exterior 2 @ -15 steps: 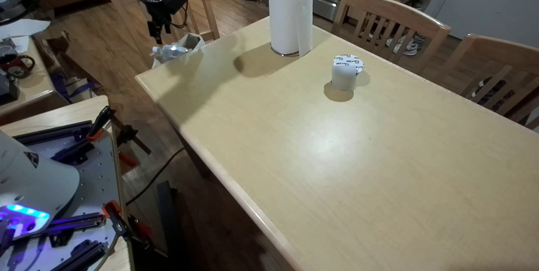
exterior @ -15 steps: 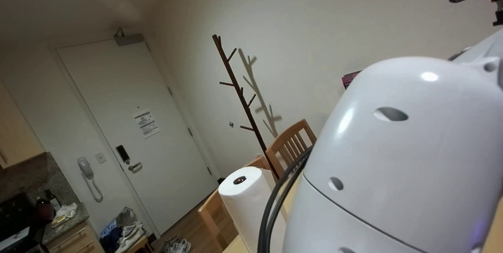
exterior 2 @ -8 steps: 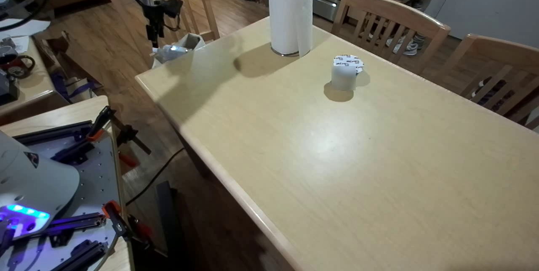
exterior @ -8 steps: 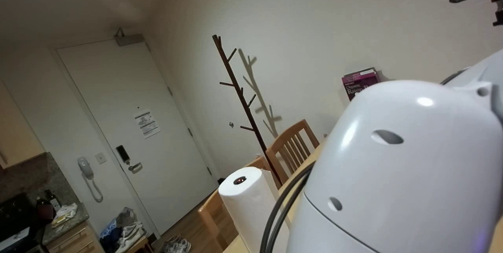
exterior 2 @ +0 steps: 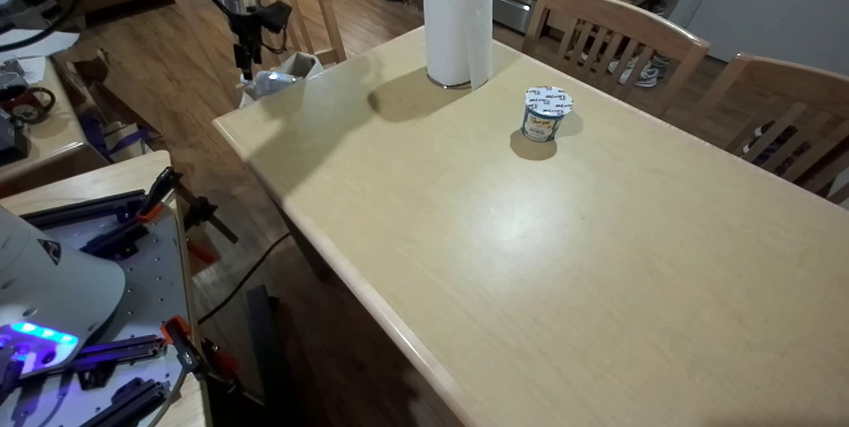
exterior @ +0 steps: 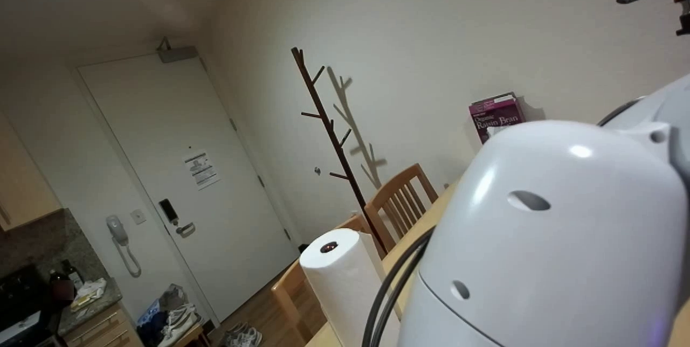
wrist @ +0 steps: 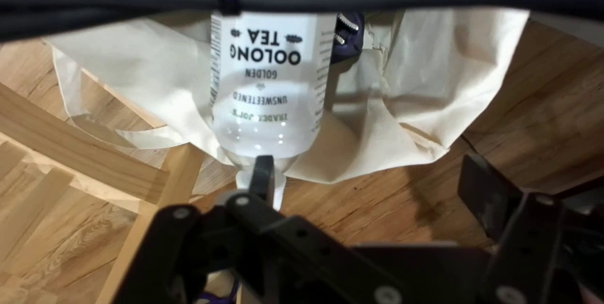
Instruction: Move the tissue roll to the top left corner of the table and put the bottle on the chair on the table
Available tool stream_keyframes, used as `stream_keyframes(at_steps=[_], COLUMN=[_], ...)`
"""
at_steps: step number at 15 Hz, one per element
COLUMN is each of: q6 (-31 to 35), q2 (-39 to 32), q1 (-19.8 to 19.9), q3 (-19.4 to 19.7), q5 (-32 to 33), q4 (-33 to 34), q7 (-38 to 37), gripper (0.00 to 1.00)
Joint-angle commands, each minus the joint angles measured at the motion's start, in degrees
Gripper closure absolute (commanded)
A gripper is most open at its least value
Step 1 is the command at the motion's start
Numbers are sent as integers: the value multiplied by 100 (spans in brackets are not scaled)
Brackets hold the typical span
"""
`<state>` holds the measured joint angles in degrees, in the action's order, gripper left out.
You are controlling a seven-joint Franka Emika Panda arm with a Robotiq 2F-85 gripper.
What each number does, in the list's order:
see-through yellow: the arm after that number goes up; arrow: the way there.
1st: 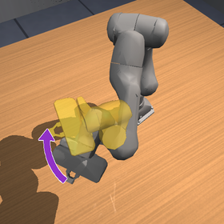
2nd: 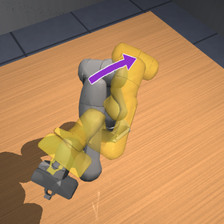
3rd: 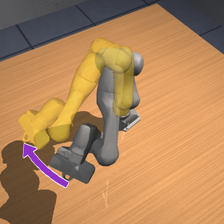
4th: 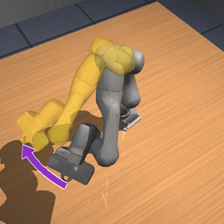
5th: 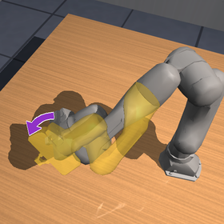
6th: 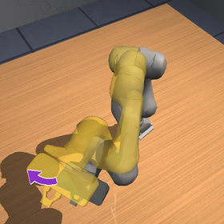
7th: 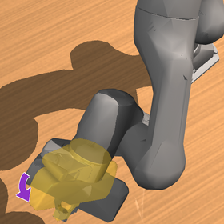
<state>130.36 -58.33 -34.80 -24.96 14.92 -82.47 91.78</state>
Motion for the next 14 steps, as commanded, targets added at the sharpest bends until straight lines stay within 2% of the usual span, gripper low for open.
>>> stream_keyframes(at_steps=[1, 9, 14], q6=[127, 551, 380], q2=[-170, -250, -509], q1=[65, -230, -377], q3=[-35, 369, 673], q5=[-86, 309, 183], q4=[72, 344, 772], q7=[214, 145, -182], gripper=[0, 0, 0])
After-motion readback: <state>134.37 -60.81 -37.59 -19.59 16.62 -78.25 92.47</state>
